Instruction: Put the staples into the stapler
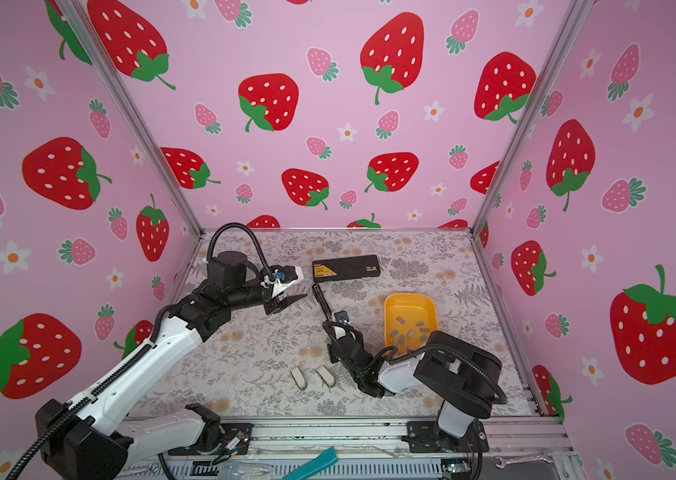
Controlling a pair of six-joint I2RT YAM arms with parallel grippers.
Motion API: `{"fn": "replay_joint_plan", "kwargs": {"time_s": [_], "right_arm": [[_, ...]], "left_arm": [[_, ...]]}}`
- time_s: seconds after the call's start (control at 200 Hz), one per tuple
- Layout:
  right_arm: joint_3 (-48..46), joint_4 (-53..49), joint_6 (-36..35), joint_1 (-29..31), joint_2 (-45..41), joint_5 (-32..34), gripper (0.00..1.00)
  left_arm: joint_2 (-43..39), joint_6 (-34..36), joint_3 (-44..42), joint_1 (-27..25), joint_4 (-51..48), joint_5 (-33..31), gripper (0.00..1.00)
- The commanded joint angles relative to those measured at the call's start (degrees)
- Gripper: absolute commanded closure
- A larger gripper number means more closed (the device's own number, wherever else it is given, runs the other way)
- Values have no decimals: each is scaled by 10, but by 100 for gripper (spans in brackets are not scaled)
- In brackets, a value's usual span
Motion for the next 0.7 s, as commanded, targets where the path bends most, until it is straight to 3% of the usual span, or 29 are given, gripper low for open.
{"fn": "replay_joint_plan", "kwargs": {"time_s": [0.0,0.185,0.435,0.565,0.695], "right_arm": [[7,-22,10,2,0,1,72],[7,-48,-15,1,-64,18,71],[-23,-103,-78,-8,-238,111,65],[-54,-118,-51,-43,-301,112,61],[-64,-146,-36,-58,-340,145,60]], "left_arm": [[-10,2,-7,2,9,11,39],[-2,11,-7,2,2,11,38],[12,57,0,1,-41,47,37],[23,127,6,-17,-105,73,35],[54,209,22,-65,-200,50,35]]}}
